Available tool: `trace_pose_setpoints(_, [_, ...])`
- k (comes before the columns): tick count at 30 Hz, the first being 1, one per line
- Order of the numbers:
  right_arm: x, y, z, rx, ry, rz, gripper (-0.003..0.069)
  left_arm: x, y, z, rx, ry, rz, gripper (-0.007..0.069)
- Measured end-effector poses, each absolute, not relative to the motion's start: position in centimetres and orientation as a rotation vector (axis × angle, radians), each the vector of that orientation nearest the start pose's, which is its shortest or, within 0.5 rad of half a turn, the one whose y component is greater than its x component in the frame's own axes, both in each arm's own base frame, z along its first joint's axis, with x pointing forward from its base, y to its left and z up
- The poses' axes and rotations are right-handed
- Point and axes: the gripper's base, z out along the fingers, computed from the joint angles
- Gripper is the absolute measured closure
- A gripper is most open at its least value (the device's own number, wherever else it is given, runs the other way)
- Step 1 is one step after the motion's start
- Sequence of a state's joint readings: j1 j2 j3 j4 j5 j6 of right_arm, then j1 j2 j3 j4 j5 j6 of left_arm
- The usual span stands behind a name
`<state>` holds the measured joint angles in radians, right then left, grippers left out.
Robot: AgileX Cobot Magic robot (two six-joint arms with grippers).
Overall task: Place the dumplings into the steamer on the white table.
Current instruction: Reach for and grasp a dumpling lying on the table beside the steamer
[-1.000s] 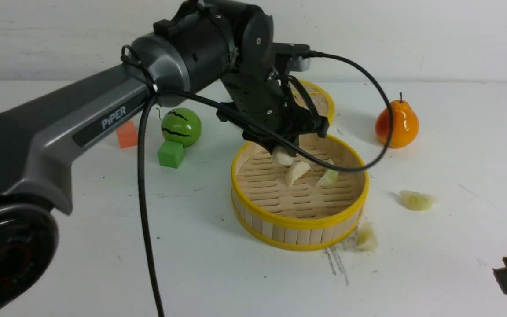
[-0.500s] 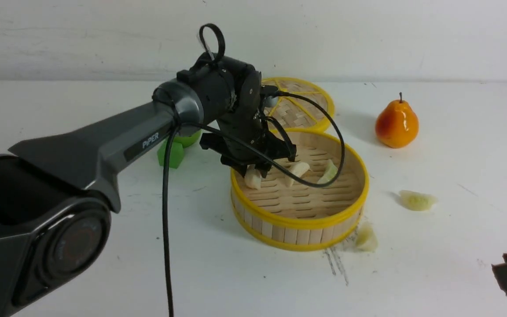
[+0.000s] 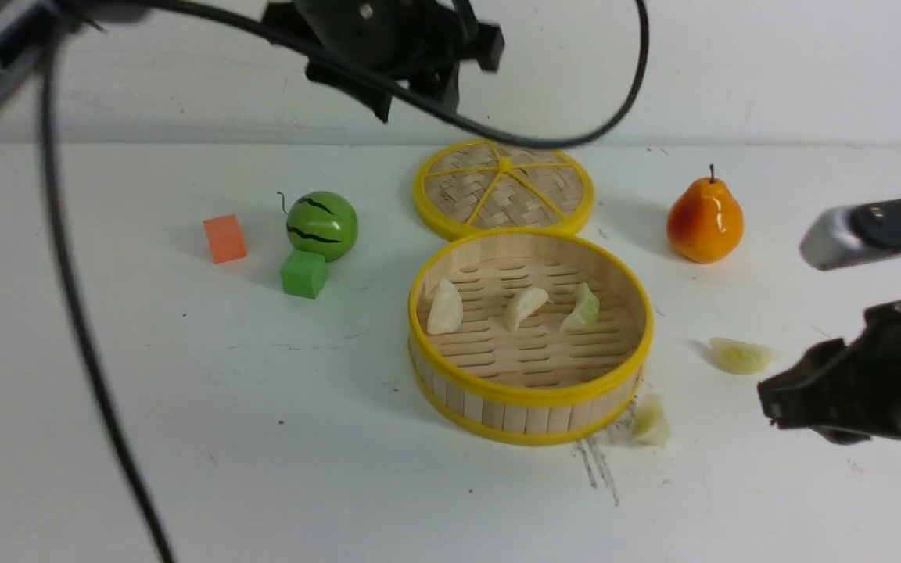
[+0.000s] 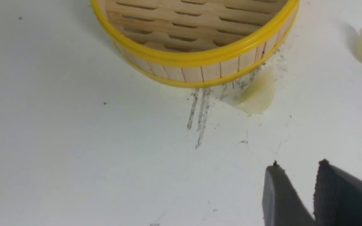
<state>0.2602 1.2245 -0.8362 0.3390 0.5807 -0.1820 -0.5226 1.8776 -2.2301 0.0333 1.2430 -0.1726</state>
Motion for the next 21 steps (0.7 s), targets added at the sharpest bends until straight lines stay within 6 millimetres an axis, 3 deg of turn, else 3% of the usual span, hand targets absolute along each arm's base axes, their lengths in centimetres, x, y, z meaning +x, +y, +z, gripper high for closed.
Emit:
trace_pose_setpoints(3, [25.5, 8.5, 26.7, -0.239, 2.490, 0.389, 0.0412, 31.9, -18.3, 46.5, 0.434, 2.317, -0.321, 0.0356])
trace_pose_setpoints(7, [29.5, 9.6, 24.4, -0.223, 2.586, 0.388, 0.0257, 26.4, -15.4, 47.2, 0.478, 2.336, -0.325, 0.0534])
trace_pose_setpoints(11, [32.2, 10.3, 22.4, -0.211, 2.649, 0.388, 0.0152, 22.6, -13.2, 44.3, 0.502, 2.435, -0.298, 0.0638])
trace_pose_setpoints(13, [33.2, 10.6, 21.2, -0.179, 2.683, 0.393, 0.0118, 20.8, -12.2, 42.8, 0.502, 2.457, -0.300, 0.0638])
trace_pose_setpoints(18, [34.6, 11.0, 17.3, -0.100, 2.784, 0.389, 0.0101, 17.5, -10.6, 38.3, 0.463, 2.514, -0.332, 0.0638])
trace_pose_setpoints(21, [35.0, 11.1, 16.3, -0.082, 2.799, 0.392, 0.0120, 15.9, -9.7, 36.5, 0.457, 2.536, -0.335, 0.0638])
